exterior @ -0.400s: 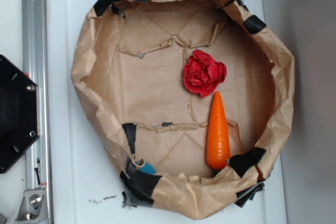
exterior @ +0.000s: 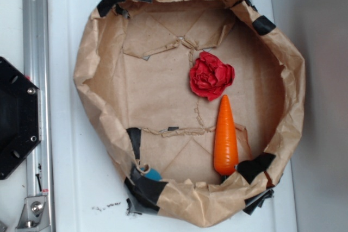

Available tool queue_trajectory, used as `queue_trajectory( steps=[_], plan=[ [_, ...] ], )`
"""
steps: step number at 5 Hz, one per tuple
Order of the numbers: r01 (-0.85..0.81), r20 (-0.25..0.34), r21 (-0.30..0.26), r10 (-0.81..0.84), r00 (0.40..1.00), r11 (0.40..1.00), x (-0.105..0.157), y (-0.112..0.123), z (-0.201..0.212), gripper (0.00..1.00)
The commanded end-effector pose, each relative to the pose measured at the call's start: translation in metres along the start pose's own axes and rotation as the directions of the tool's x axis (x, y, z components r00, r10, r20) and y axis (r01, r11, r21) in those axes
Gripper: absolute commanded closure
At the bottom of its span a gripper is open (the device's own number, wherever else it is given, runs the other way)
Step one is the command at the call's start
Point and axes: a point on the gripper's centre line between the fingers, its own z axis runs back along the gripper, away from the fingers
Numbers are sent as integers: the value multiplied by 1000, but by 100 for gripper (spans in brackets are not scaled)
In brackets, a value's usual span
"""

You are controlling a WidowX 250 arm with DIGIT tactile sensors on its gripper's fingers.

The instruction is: Grab the blue ball.

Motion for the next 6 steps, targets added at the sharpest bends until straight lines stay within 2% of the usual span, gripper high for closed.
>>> queue_trajectory(
  steps=[1, 2, 3, 4, 5, 6],
  plan=[
    [-399, -79, -94, 393, 916, 912, 93, 0, -48, 0],
    [-557, -165, -91, 539, 826, 826, 125, 1, -86, 0],
    [-664, -295, -69, 620, 727, 745, 122, 7, -129, 0],
    [-703, -383, -51, 637, 669, 709, 116, 0, -154, 0],
    [-719, -483, -42, 616, 622, 694, 97, -28, -176, 0],
    [-693, -538, -29, 574, 618, 720, 85, -55, -202, 0]
  ],
)
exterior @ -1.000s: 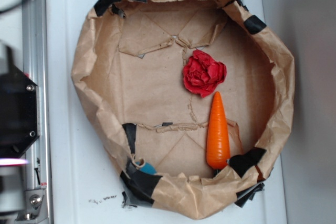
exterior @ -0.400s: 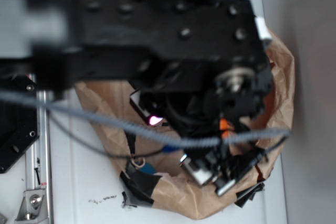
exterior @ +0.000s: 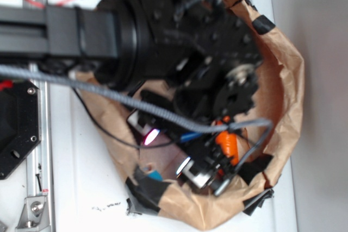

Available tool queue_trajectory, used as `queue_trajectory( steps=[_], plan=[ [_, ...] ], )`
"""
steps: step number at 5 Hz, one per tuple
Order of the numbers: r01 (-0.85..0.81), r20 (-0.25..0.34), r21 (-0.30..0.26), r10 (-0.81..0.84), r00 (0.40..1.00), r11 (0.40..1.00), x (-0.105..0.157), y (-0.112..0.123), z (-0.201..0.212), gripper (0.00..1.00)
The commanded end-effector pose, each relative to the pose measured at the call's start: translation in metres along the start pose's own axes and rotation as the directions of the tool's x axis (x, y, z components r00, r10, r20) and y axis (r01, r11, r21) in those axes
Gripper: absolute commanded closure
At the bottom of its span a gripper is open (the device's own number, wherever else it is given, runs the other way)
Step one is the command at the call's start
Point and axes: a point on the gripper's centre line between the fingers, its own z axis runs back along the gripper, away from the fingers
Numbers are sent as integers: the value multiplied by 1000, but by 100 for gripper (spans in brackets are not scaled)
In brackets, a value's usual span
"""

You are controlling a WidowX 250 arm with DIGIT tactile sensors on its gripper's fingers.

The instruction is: Grab the blue ball.

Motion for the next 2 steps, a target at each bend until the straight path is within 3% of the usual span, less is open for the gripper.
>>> queue_trajectory(
  steps=[1, 2],
  plan=[
    [61, -74, 32, -58, 996, 998, -17, -10, -59, 0],
    [95, -201, 18, -89, 976, 995, -35, -20, -83, 43]
  ],
)
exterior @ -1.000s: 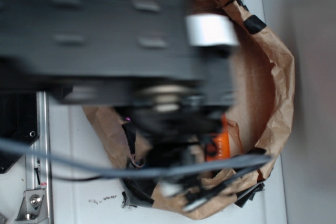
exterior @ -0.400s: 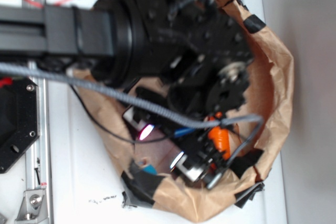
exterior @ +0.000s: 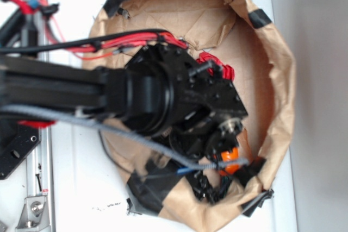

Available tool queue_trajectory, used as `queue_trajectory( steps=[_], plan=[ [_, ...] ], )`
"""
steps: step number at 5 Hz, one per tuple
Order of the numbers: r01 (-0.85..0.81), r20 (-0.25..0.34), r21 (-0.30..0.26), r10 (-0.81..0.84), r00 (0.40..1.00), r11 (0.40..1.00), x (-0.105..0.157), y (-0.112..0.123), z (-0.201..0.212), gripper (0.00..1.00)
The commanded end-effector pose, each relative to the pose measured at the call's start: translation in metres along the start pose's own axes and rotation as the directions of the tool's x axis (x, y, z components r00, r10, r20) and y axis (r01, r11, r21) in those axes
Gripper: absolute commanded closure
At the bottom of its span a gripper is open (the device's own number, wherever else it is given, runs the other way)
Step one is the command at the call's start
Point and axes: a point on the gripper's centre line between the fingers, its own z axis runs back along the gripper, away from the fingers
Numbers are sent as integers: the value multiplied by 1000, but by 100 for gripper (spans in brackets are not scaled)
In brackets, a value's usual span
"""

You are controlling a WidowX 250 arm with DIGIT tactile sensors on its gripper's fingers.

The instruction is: Grab the blue ball.

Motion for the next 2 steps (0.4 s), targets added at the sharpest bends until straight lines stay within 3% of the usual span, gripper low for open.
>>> queue_trajectory(
  steps=[1, 2],
  plan=[
    [91, -133, -17, -93, 987, 996, -36, -12, -28, 100],
    [156, -52, -52, -158, 986, 986, -30, -8, -21, 100]
  ],
)
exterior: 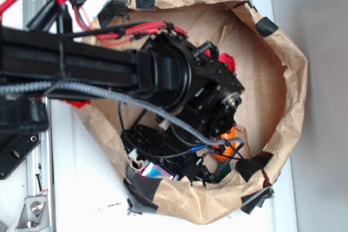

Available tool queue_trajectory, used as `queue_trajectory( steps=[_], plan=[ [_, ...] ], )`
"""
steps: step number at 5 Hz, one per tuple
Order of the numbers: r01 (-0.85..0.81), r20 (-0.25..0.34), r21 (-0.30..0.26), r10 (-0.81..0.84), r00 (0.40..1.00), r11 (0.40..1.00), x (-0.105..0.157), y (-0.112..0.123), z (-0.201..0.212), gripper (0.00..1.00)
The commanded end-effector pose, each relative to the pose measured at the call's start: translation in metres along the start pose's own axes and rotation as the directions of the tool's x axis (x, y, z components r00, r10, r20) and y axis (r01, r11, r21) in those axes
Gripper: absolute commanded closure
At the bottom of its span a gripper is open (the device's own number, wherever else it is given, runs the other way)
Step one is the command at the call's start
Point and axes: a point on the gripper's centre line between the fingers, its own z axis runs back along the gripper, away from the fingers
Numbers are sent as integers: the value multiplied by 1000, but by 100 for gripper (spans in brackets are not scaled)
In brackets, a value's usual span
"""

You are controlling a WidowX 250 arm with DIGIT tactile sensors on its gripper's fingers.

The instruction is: Grab the blue ball.

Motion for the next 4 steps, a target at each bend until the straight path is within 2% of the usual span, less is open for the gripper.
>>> queue_trajectory(
  steps=[1, 2, 3, 4],
  plan=[
    [260, 302, -30, -239, 923, 965, -1, 11, 47, 100],
    [261, 418, 46, -256, 872, 964, 10, 25, 106, 100],
    [261, 500, 96, -273, 822, 961, 10, 40, 153, 100],
    [313, 585, 219, -381, 716, 924, -4, 46, 185, 100]
  ],
)
